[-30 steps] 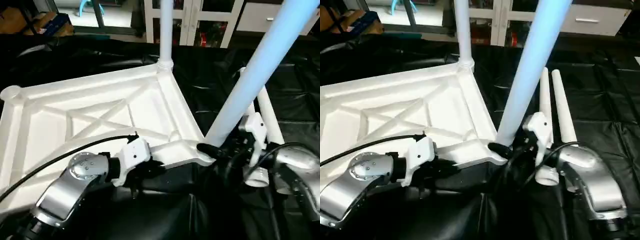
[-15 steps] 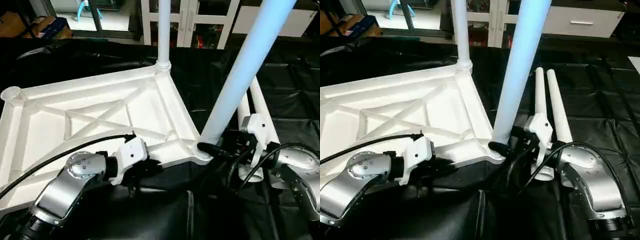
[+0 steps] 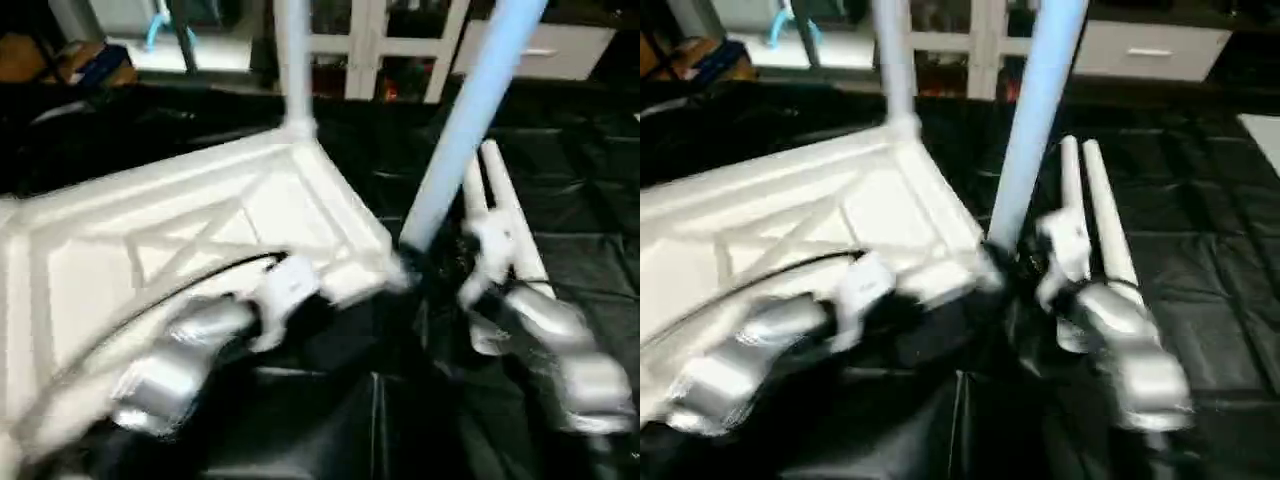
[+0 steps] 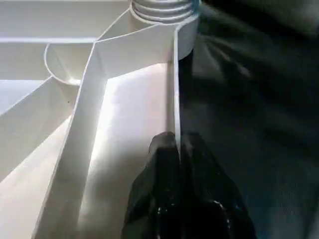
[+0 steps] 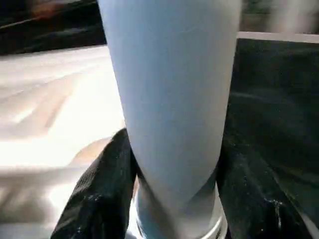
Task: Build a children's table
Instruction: Rotate leg to tighten
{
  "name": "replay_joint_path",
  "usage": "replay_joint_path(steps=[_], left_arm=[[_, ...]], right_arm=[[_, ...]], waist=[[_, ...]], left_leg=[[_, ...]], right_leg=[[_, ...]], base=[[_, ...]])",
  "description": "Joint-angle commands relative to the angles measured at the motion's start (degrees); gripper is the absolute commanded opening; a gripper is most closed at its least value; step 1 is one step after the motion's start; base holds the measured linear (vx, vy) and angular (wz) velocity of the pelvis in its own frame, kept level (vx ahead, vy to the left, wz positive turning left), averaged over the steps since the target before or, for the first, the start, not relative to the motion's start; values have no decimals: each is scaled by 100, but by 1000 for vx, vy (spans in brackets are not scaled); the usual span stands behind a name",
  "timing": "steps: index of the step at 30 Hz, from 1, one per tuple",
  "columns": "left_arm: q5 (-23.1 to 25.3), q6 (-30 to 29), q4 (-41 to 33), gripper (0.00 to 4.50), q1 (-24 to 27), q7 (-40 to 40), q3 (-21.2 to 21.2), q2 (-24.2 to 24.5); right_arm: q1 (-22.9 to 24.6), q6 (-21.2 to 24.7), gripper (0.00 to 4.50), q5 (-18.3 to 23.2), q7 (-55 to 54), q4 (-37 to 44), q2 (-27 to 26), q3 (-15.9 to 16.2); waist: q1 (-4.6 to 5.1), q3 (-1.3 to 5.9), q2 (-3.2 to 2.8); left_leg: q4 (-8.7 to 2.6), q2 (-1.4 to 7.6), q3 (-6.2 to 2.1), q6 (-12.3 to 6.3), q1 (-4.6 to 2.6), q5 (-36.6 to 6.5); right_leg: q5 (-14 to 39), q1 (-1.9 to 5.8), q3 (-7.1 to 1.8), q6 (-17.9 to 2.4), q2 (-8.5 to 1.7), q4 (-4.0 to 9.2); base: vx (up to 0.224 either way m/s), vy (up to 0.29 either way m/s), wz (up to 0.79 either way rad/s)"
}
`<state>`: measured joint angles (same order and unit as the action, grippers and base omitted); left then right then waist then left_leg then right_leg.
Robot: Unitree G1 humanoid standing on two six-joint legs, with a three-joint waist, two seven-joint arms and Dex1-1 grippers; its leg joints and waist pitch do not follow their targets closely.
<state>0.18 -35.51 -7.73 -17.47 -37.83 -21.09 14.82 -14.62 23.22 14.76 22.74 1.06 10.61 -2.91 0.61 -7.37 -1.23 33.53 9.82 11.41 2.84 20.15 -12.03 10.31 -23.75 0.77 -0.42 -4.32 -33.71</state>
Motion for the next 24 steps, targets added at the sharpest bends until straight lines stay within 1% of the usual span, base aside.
replay_joint_path(steps=[1, 2, 3, 4, 5, 6, 7, 8, 9, 10, 11, 12, 13, 14, 15, 16, 17, 18, 19, 20, 21, 22, 23, 24], left_arm=[[75, -356, 404, 0, 65, 333, -558, -354], [68, -249, 477, 0, -1, 290, -720, -525], [65, -215, 478, 0, -7, 268, -745, -534], [65, -215, 478, 0, -7, 268, -745, -534], [60, -184, 445, 0, -6, 224, -766, -517], [36, -153, 356, 0, 31, 107, -737, -417], [26, -69, 239, 0, 107, -77, -667, -175], [3, 127, 130, 0, 204, -325, -605, 135], [-35, 237, 81, 0, 256, -468, -579, 271], [-75, 352, 21, 0, 318, -637, -549, 417], [-169, 718, -89, 0, 454, -987, -480, 699], [-208, 875, -135, 0, 513, -1130, -448, 812], [-238, 967, -169, 0, 555, -1218, -422, 879], [-317, 986, -264, 0, 659, -1414, -335, 1118], [-367, 957, -326, 0, 725, -1527, -276, 1270], [-416, 968, -371, 0, 787, -1665, -229, 1431], [-463, 934, -407, 0, 825, -1763, -214, 1553], [-519, 948, -438, 0, 874, -1887, -207, 1724], [-547, 1028, -442, 0, 908, -1985, -199, 1856], [-649, 1072, -439, 0, 937, -2080, -127, 1957], [-649, 1072, -439, 0, 937, -2080, -127, 1957], [-660, 1127, -395, 0, 911, -2081, -97, 1962], [-643, 1171, -355, 0, 890, -2080, -86, 1952], [-607, 1205, -315, 0, 858, -2059, -82, 1930]], right_arm=[[91, 442, 191, -113, -739, -794, -416, 122], [-2, 342, 191, -170, -756, -947, -715, 389], [-17, 325, 191, -176, -740, -960, -751, 431], [-17, 325, 191, -176, -740, -960, -751, 431], [-34, 302, 191, -200, -670, -924, -749, 512], [-45, 222, 191, -257, -484, -821, -672, 607], [-31, 71, 191, -225, -53, -604, -446, 688], [9, -103, 191, -97, 473, -346, -153, 721], [37, -159, 191, -42, 658, -244, -25, 705], [67, -225, 225, 0, 847, -130, 109, 678], [122, -259, 246, 144, 1217, 56, 382, 570], [144, -266, 259, 202, 1369, 128, 493, 521], [160, -260, 259, 242, 1461, 173, 564, 489], [244, -253, 265, 400, 1881, 346, 871, 407], [303, -248, 265, 501, 2155, 461, 1072, 359], [368, -247, 291, 612, 2444, 577, 1278, 310], [412, -248, 291, 678, 2606, 635, 1417, 275], [471, -221, 296, 754, 2795, 696, 1610, 230], [524, -235, 301, 779, 2952, 748, 1783, 204], [590, -301, 324, 813, 3157, 804, 2011, 120], [590, -301, 324, 813, 3157, 804, 2011, 120], [609, -386, 324, 817, 3260, 813, 2104, 71], [606, -440, 324, 793, 3291, 799, 2138, 68], [595, -492, 324, 765, 3314, 785, 2157, 81]], waist=[[-15, 117, 10], [23, 112, 22], [24, 128, 11], [31, 133, 16], [39, 135, 31], [39, 136, 40], [41, 152, 56], [43, 161, 49], [22, 175, 44], [33, 194, 55], [6, 199, 49], [-3, 211, 57], [0, 220, 64], [-14, 232, 43], [-32, 266, 50], [-69, 311, 36], [-109, 328, 35], [-131, 321, 32], [-153, 344, 51], [-168, 357, 34], [-168, 357, 34], [-174, 340, 39], [-184, 303, 30], [-192, 294, 19]], left_leg=[[-524, 265, -192, 137, -87, -2066], [-565, 243, -244, 226, -98, -2455], [-581, 241, -263, 220, -94, -2473], [-595, 238, -272, 214, -71, -2454], [-611, 244, -276, 194, -74, -2483], [-616, 246, -275, 175, -79, -2522], [-625, 248, -287, 133, -40, -2417], [-643, 262, -300, 64, 25, -2247], [-644, 262, -311, 17, 40, -2176], [-623, 272, -269, -69, 43, -1955], [-608, 280, -237, -166, 15, -1762], [-590, 277, -222, -220, 8, -1623], [-576, 280, -200, -284, 5, -1489], [-556, 288, -168, -388, -16, -1216], [-524, 282, -148, -455, -45, -1076], [-472, 282, -126, -644, -53, -552], [-421, 265, -108, -891, -16, 71], [-386, 254, -101, -1083, -11, 411], [-345, 236, -99, -1222, 16, 622], [-319, 242, -102, -1317, 35, 784], [-319, 242, -102, -1317, 35, 784], [-323, 251, -102, -1376, 47, 746], [-361, 287, -102, -1314, 30, 334], [-372, 299, -101, -1258, 16, 199]], right_leg=[[3013, 58, -181, -837, -300, 570], [3387, 57, -146, -583, -293, 620], [3382, 72, -138, -510, -302, 624], [3330, 86, -140, -455, -304, 627], [3234, 67, -142, -394, -292, 647], [3172, 60, -146, -367, -291, 651], [3036, 96, -153, -367, -306, 630], [2809, 150, -154, -381, -317, 601], [2705, 178, -144, -378, -316, 592], [2344, 171, -166, -501, -319, 576], [1966, 162, -180, -659, -307, 560], [1729, 176, -183, -739, -298, 542], [1479, 178, -188, -849, -298, 516], [1080, 174, -189, -1076, -292, 482], [865, 185, -183, -1158, -284, 464], [110, 219, -190, -1363, -269, 356], [-783, 247, -183, -1549, -253, 254], [-1248, 241, -176, -1679, -247, 210], [-1588, 268, -188, -1718, -248, 159], [-1884, 265, -192, -1764, -263, 112], [-1884, 265, -192, -1764, -263, 112], [-1829, 254, -171, -1793, -263, 123], [-1103, 239, -157, -1807, -280, 193], [-834, 232, -156, -1801, -286, 215]], base=[[0, 0, 0], [0, 0, 0], [0, 0, 0], [0, 0, 0], [0, 0, 0], [0, 0, 0], [0, 0, 0], [0, 0, 0], [0, 0, 0], [0, 0, 0], [0, 0, 0], [63, -12, 1], [76, -21, 6], [76, -21, 6], [82, -25, 8], [87, -23, 5], [87, -23, 5], [79, -19, 2], [52, -18, 2], [52, -18, 2], [0, 0, 0], [0, 0, 0], [0, 0, 0], [0, 0, 0]])
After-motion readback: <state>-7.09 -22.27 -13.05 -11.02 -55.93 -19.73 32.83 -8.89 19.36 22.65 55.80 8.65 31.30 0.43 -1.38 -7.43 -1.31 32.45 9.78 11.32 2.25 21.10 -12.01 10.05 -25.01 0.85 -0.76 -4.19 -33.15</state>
